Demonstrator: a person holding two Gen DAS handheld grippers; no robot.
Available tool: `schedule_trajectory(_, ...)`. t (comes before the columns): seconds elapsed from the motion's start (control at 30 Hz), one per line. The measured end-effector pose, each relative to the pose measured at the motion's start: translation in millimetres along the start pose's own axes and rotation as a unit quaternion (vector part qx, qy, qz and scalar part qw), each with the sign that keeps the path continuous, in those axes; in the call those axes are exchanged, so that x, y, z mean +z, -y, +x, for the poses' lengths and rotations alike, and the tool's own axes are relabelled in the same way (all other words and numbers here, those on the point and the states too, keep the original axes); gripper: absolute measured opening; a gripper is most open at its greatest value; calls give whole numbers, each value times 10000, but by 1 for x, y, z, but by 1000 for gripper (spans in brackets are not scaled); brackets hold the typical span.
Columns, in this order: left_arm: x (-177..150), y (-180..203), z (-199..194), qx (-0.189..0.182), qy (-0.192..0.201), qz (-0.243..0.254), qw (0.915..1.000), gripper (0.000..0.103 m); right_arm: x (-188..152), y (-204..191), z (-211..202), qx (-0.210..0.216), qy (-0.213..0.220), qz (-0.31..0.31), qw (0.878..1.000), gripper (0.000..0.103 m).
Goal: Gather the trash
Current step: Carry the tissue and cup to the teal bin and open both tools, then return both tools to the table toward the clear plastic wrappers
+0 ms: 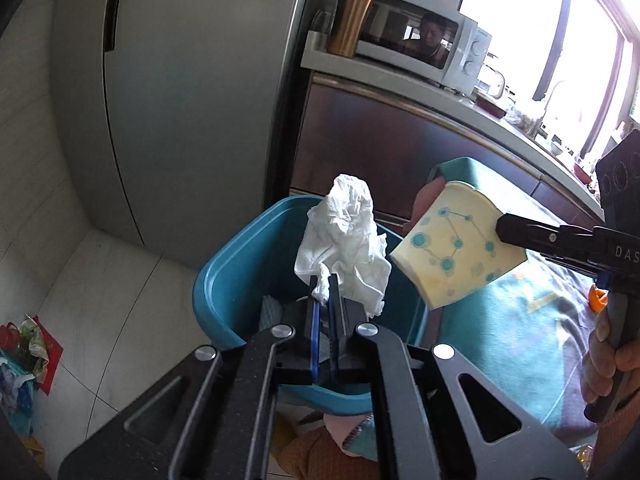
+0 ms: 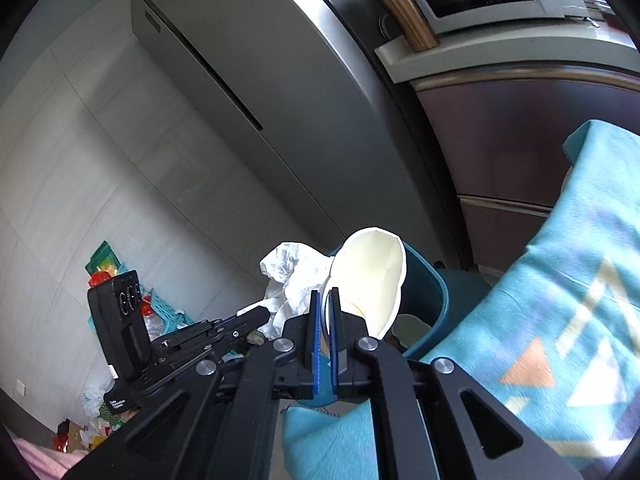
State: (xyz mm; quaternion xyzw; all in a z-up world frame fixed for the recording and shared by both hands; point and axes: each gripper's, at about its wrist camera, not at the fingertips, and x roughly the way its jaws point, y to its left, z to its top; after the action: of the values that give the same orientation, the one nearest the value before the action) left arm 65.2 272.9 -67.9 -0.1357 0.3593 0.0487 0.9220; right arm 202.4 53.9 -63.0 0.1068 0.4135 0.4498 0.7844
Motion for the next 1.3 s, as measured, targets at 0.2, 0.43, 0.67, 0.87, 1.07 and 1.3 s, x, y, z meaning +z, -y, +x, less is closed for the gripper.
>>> schedule_trajectory(0.2,0,-1,26,108,-180,-30,9998,5,-2,-2,25,-125,-241,68,9996,3)
schedule_trajectory(0.43,-4,-1,57,267,-428,-76,9987,15,-8,1,39,-225,-437,152,9987,21)
schedule_trajectory(0.67,-10,3,53,157,-303,-45,9994,16,-17,4,20,-184,-378,162,9990,21)
schedule_trajectory(0.87,-7,25,30,-106,2,194,9998,19,-28,0,-18,-111,-104,30,9999,28)
schedule_trajectory(1.07,-6,63,0,-573,358,571,9961,26,-43,-4,-66,-204,254,-127,9994,31)
schedule_trajectory(1.3,-8,120,-12,-1292,401,942,9863,30,-63,11,-121,-550,796,-67,9953,36)
